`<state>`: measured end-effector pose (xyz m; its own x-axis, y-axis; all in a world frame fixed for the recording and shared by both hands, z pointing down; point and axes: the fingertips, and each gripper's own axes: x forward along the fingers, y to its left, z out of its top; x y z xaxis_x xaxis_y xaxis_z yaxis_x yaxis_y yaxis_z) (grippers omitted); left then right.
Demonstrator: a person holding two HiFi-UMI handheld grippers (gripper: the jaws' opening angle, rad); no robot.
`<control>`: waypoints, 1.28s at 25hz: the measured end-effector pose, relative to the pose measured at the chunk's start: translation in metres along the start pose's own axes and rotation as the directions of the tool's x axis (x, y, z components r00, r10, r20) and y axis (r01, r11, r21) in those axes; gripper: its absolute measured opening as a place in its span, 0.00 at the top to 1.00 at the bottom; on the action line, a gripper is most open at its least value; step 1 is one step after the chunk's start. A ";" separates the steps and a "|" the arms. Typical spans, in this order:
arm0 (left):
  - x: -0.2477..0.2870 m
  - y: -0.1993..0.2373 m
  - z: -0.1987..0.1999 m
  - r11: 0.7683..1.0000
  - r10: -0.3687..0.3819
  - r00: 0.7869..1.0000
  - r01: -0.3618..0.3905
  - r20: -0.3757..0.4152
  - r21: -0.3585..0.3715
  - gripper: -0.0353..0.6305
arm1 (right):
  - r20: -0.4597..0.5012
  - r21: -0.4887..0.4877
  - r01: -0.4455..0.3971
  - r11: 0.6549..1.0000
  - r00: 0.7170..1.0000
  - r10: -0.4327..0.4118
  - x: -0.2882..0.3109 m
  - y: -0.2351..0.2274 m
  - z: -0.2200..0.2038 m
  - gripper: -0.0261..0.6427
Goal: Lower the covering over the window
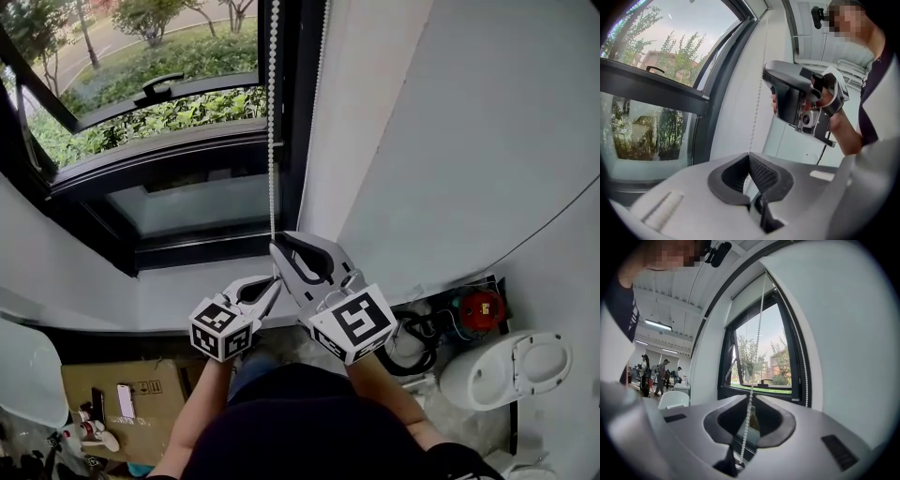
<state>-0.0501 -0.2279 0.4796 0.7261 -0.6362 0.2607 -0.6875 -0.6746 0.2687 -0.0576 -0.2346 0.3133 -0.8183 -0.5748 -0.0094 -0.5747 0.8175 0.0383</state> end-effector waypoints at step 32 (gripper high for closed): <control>-0.053 -0.022 -0.081 0.965 -0.259 0.964 0.257 -0.062 -0.049 0.93 | -0.145 0.151 -0.011 0.989 0.989 0.033 0.007 0.030 -0.065 0.94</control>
<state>-0.0735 -0.1488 0.5345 0.8778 -0.4152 0.2387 -0.4776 -0.7962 0.3715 -0.0799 -0.2161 0.3792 -0.8263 -0.5464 0.1368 -0.5610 0.8202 -0.1126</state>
